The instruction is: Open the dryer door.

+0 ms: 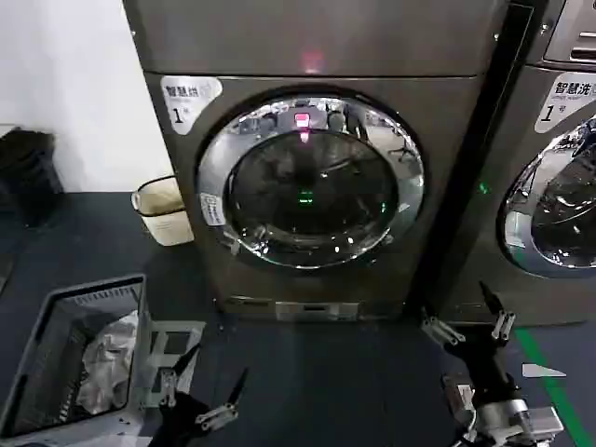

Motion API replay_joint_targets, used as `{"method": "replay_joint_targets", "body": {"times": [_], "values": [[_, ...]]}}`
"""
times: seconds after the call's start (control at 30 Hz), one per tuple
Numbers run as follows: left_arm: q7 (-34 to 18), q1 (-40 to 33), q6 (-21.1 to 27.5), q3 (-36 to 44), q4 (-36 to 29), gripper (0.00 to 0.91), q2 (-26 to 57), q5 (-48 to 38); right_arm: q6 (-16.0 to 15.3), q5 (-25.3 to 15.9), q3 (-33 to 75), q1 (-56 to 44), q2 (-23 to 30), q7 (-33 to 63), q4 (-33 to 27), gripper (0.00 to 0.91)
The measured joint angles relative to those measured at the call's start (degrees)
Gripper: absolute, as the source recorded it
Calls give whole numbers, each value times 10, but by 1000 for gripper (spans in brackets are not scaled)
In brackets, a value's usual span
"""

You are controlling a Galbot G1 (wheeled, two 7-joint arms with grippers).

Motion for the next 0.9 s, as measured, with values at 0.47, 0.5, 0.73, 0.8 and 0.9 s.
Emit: {"method": "replay_joint_targets", "body": {"times": [0.47, 0.5, 0.73, 0.8, 0.9], "values": [[3, -1, 0, -9, -5, 907, 8, 0, -20, 109, -141, 203, -209, -118, -154, 907], [3, -3, 1, -10, -5, 907, 8, 1, -15, 109, -158, 225, -216, -123, -167, 907], [4, -3, 2, -14, 9, 907, 6, 4, -11, 111, -281, 378, -218, -135, -285, 907], [3, -3, 1, -14, 11, 907, 5, 4, -11, 110, -311, 415, -210, -140, -316, 907], [3, -3, 0, -12, 13, 907, 2, 7, -9, 103, -353, 466, -196, -147, -356, 907]]}}
